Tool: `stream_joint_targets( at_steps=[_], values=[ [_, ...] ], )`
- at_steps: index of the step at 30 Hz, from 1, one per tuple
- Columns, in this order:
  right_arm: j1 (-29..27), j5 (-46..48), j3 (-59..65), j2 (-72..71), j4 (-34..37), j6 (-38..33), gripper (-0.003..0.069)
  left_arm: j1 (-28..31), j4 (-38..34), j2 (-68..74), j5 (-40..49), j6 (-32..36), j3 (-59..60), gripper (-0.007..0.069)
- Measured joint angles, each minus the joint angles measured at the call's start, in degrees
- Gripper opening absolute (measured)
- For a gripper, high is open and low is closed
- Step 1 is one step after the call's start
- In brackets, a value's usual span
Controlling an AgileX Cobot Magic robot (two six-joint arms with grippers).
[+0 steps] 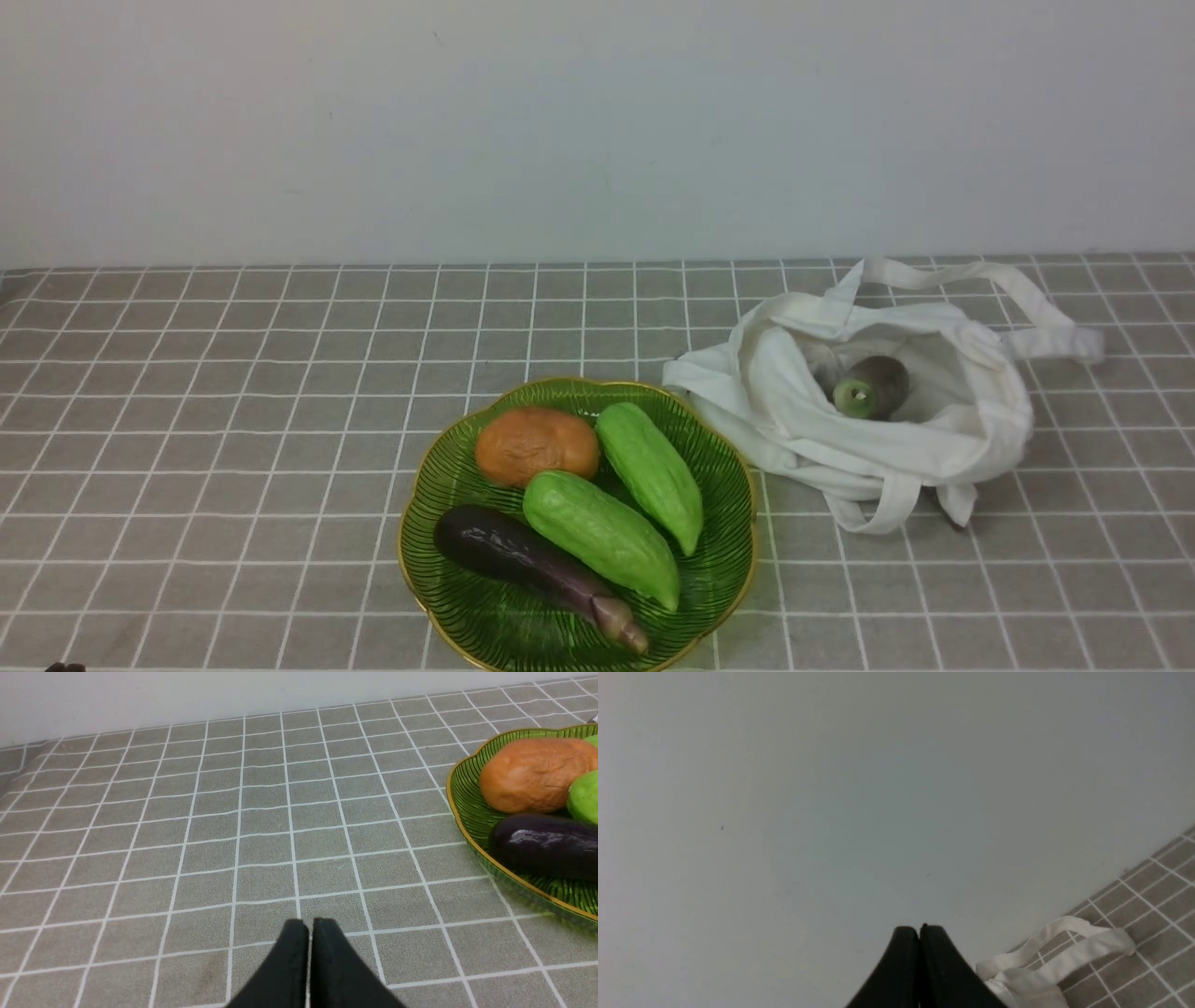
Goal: Take vegetables from bag on grey coffee tablecloth place on plate.
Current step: 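Reach into the white cloth bag and grasp a vegetable inside with the right gripper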
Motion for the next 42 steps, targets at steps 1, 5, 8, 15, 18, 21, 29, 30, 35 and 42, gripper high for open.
stream_joint_targets(
  at_steps=[1, 5, 8, 15, 18, 21, 29, 30, 35, 42],
  values=[
    [0.0, 3.03, -3.53, 2.83, -0.87, -1.58, -0.0015, 0.0, 0.0, 0.0, 0.0, 0.0, 0.0, -0.0005],
    [0.0, 17.34, -17.3, 17.46, -2.89, -9.21, -0.0015, 0.0, 0.0, 0.0, 0.0, 0.0, 0.0, -0.0005],
    [0.0, 35.9, -30.86, 36.64, -3.15, -17.02, -0.0015, 0.0, 0.0, 0.0, 0.0, 0.0, 0.0, -0.0005],
    [2.94, 50.16, -48.58, 60.39, -1.5, -22.74, -0.0013, 0.0, 0.0, 0.0, 0.0, 0.0, 0.0, -0.0005],
    [8.27, 49.75, -53.87, 65.74, -2.73, -20.1, -0.001, 0.0, 0.0, 0.0, 0.0, 0.0, 0.0, -0.0005],
    [14.17, 49.82, -58.71, 71.58, -5.63, -16.21, -0.0006, 0.0, 0.0, 0.0, 0.0, 0.0, 0.0, -0.0005],
    [21.25, 51.04, -70.77, 89.93, -14.47, -2.35, 0.0136, 0.0, 0.0, 0.0, 0.0, 0.0, 0.0, -0.0005],
    [21.25, 51.76, -72.57, 92.74, -14.79, -1.52, 0.0185, 0.0, 0.0, 0.0, 0.0, 0.0, 0.0, -0.0005],
    [21.31, 55.43, -78.09, 102.29, -14.95, -1.42, 0.0428, 0.0, 0.0, 0.0, 0.0, 0.0, 0.0, -0.0005],
    [21.31, 56.03, -80.1, 108.85, -15.58, 2.52, 0.061, 0.0, 0.0, 0.0, 0.0, 0.0, 0.0, -0.0005]
  ],
)
